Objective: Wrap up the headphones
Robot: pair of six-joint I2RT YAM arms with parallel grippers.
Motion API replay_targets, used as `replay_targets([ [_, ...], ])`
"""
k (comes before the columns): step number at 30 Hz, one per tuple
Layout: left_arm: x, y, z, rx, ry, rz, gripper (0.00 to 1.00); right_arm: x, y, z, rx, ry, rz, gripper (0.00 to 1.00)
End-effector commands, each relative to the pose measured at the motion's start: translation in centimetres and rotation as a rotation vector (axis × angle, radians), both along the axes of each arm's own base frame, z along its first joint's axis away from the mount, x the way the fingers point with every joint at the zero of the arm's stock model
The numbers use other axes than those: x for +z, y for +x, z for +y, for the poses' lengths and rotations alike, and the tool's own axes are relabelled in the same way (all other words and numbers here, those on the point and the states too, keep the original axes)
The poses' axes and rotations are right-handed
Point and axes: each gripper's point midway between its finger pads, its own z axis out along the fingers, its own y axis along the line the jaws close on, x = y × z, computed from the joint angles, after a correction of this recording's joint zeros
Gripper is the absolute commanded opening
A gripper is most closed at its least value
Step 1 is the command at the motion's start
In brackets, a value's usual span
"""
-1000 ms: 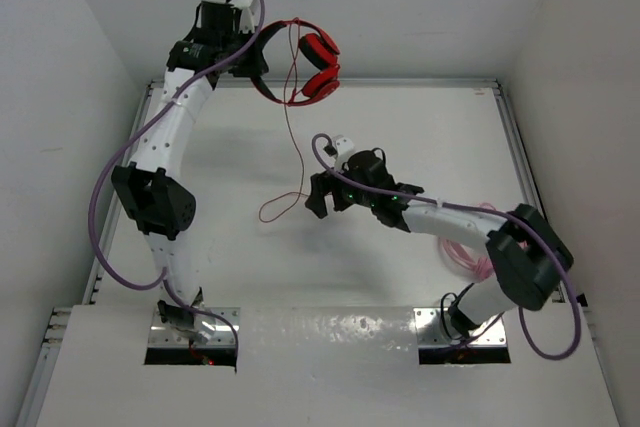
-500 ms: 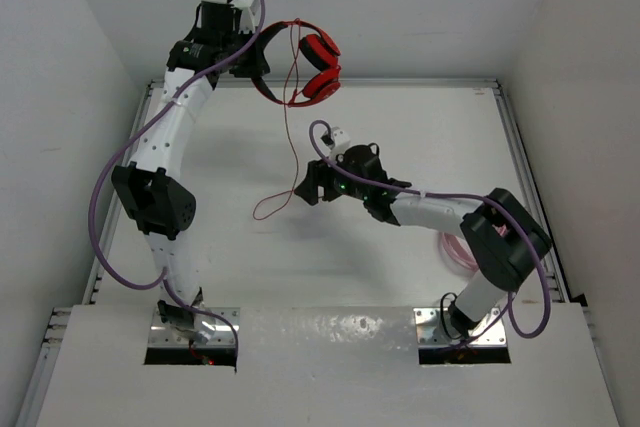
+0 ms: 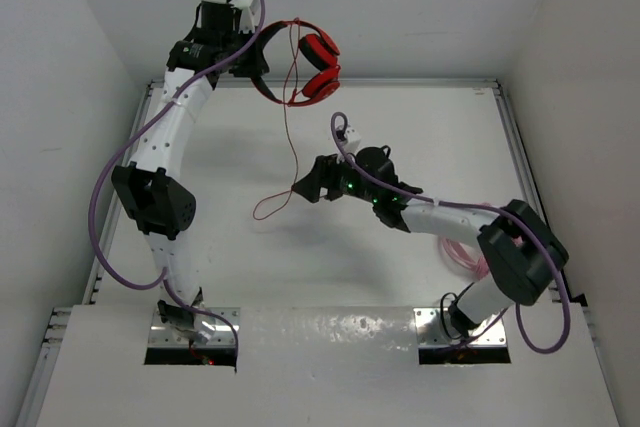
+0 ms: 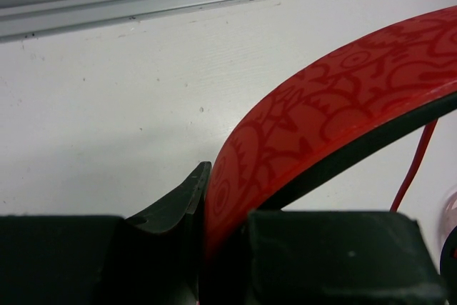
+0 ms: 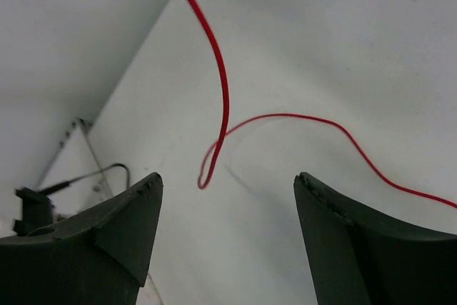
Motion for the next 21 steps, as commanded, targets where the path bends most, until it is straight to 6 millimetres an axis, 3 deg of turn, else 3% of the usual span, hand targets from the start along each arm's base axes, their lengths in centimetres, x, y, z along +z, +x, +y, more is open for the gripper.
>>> replay_targets([
  [1, 6.5, -0.2, 0.0, 0.008, -0.054, -0.177, 0.00, 3.2, 1.1, 3.0, 0.004, 0.237, 0.058, 0.72],
  [2, 6.5, -0.2, 0.1, 0.010, -0.052, -0.177, 0.00, 2.8, 1.5, 3.8, 0.009, 0.265, 0.084, 0.70],
  [4, 6.5, -0.3, 0.1, 0.010, -0.052, -0.176, 0.00, 3.9, 1.9, 5.0, 0.020, 0.352, 0.103, 0.65],
  [6, 6.6, -0.3, 0.1, 0.014, -0.055, -0.176, 0.00, 3.0, 2.8, 6.3, 0.024, 0.354, 0.129, 0.56],
  [7, 6.7, -0.3, 0.1, 0.015, -0.058, -0.179, 0.00, 2.1, 3.0, 6.6, 0.018, 0.336, 0.156, 0.47],
  [8, 6.9, -0.3, 0.1, 0.017, -0.062, -0.182, 0.00, 2.0, 3.6, 7.0, 0.010, 0.339, 0.165, 0.19],
  [9, 7.0, -0.3, 0.1, 0.017, -0.063, -0.185, 0.00, 0.6, 3.8, 7.1, -0.008, 0.332, 0.203, 0.06],
  [10, 7.1, -0.3, 0.1, 0.014, -0.065, -0.188, 0.00, 0.3, 4.1, 7.1, -0.024, 0.334, 0.212, 0.00],
  [14, 8.6, -0.7, -0.7, -0.043, -0.099, -0.217, 0.00, -2.0, 4.4, 6.7, -0.072, 0.328, 0.252, 0.00],
  [15, 8.8, -0.9, -0.9, -0.059, -0.110, -0.219, 0.00, -4.0, 4.5, 6.5, -0.088, 0.277, 0.285, 0.00],
  [18, 9.8, -1.6, -2.2, -0.139, -0.151, -0.233, 0.00, -6.0, 4.9, 6.7, -0.061, 0.219, 0.321, 0.00],
  [19, 10.0, -2.2, -3.0, -0.194, -0.172, -0.232, 0.00, -7.5, 4.9, 6.6, -0.058, 0.196, 0.359, 0.00],
  [21, 9.6, -2.7, -3.6, -0.249, -0.171, -0.226, 0.00, -7.4, 6.1, 5.8, -0.055, 0.210, 0.375, 0.00],
])
